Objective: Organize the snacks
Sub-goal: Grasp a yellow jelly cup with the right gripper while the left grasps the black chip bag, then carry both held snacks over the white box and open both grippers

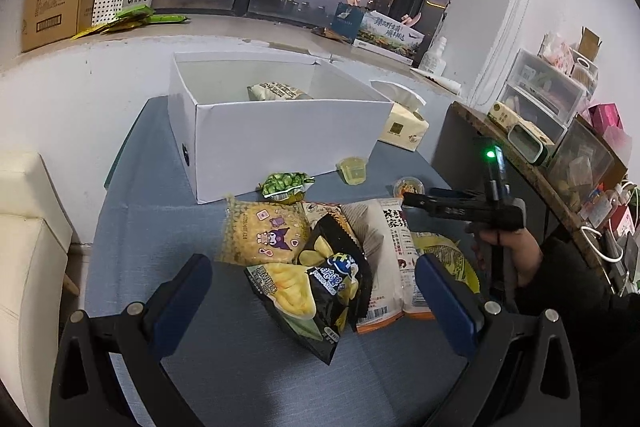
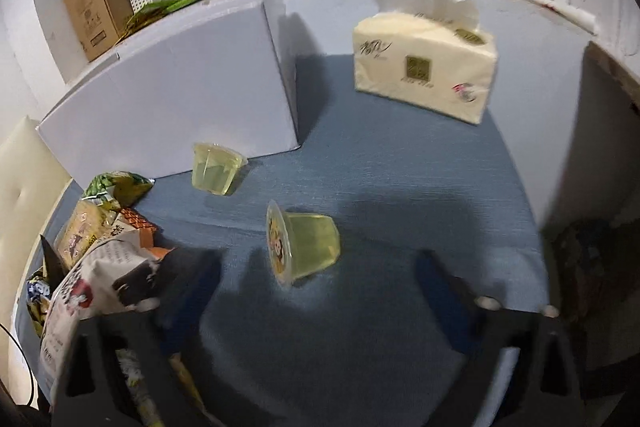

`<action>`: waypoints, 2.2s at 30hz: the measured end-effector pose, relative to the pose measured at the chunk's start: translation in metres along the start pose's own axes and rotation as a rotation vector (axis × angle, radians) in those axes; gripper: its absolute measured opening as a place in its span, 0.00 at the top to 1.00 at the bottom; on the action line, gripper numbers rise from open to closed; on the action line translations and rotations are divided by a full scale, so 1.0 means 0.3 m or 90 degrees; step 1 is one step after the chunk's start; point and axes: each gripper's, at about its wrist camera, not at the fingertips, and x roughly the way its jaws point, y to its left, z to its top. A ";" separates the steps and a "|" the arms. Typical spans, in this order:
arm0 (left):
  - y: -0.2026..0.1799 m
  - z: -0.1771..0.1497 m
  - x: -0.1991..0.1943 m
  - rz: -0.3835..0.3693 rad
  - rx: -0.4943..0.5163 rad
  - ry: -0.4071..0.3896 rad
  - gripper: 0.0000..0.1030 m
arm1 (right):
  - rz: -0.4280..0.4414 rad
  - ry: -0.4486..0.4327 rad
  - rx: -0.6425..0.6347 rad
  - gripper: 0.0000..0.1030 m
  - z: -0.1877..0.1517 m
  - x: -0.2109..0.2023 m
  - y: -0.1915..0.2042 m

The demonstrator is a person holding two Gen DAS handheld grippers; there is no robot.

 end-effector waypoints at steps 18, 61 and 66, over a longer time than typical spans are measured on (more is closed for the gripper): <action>-0.053 -0.039 0.152 0.045 0.121 0.090 0.00 | 0.088 -0.088 0.048 0.69 -0.106 -0.309 -0.014; 0.167 0.620 0.117 -0.002 0.027 -0.138 0.59 | 0.152 -0.149 -0.029 0.69 0.536 -0.277 0.239; 0.192 0.683 0.268 0.028 0.036 -0.094 0.58 | 0.143 -0.102 -0.004 0.69 0.634 -0.133 0.231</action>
